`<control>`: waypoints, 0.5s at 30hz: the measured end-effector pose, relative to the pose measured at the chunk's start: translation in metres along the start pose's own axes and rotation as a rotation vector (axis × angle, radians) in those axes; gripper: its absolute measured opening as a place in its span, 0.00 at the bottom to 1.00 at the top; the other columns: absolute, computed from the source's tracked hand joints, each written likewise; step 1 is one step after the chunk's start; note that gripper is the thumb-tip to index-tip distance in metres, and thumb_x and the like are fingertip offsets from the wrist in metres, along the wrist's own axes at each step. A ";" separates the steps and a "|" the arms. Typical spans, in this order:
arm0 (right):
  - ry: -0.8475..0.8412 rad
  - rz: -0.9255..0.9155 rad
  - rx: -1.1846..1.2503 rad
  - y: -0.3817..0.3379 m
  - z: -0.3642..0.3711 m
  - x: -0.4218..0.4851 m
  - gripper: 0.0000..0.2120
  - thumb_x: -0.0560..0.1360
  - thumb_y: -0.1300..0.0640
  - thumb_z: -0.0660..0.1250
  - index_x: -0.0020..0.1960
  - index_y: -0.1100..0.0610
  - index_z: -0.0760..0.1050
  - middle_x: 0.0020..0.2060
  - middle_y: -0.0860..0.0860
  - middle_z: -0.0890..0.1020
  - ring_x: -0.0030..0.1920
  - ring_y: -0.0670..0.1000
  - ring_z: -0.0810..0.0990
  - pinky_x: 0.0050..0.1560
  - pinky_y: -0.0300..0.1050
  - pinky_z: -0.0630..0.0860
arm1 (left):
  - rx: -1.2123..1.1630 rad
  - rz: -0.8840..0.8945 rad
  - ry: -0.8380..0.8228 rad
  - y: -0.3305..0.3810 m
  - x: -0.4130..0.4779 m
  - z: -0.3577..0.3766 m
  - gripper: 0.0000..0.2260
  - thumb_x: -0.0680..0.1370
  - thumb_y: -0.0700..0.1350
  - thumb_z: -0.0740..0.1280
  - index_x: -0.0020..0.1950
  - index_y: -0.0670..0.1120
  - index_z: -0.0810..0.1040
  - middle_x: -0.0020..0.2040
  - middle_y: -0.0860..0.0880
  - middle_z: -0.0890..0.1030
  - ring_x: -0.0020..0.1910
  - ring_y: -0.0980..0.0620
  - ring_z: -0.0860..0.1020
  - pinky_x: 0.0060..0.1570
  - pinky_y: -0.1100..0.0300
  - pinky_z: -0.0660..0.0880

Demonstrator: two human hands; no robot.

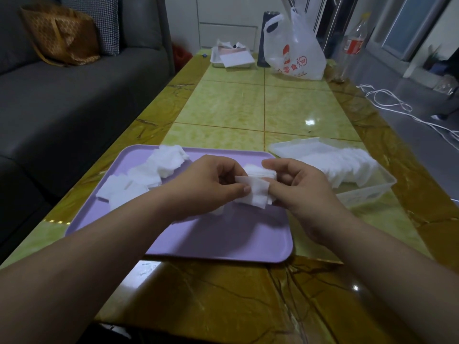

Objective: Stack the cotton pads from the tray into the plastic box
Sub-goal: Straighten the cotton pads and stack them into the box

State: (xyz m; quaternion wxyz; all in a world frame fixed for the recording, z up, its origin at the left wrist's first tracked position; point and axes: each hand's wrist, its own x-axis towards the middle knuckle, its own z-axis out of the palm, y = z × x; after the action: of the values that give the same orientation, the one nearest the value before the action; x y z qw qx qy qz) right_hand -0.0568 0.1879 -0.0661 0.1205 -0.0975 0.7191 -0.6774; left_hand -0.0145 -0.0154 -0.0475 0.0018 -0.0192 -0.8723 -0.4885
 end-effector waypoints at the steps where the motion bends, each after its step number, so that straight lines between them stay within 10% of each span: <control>1: -0.005 0.004 0.007 -0.001 0.001 0.000 0.16 0.76 0.68 0.71 0.61 0.55 0.80 0.50 0.57 0.88 0.53 0.58 0.87 0.50 0.51 0.84 | 0.011 -0.001 0.012 -0.001 0.000 0.000 0.02 0.76 0.44 0.75 0.45 0.49 0.84 0.40 0.45 0.85 0.34 0.58 0.78 0.36 0.62 0.76; 15: 0.017 0.039 0.079 -0.003 0.007 -0.003 0.12 0.79 0.67 0.68 0.58 0.54 0.81 0.53 0.64 0.85 0.51 0.60 0.86 0.54 0.60 0.83 | -0.117 -0.081 0.085 -0.001 0.002 0.012 0.08 0.77 0.48 0.75 0.44 0.45 0.82 0.32 0.52 0.79 0.31 0.54 0.74 0.30 0.57 0.71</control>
State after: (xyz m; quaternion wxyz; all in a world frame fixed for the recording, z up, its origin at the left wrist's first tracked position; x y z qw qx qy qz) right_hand -0.0524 0.1820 -0.0629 0.1312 -0.0727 0.6946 -0.7036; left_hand -0.0161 -0.0052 -0.0544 0.0177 0.0367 -0.8414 -0.5389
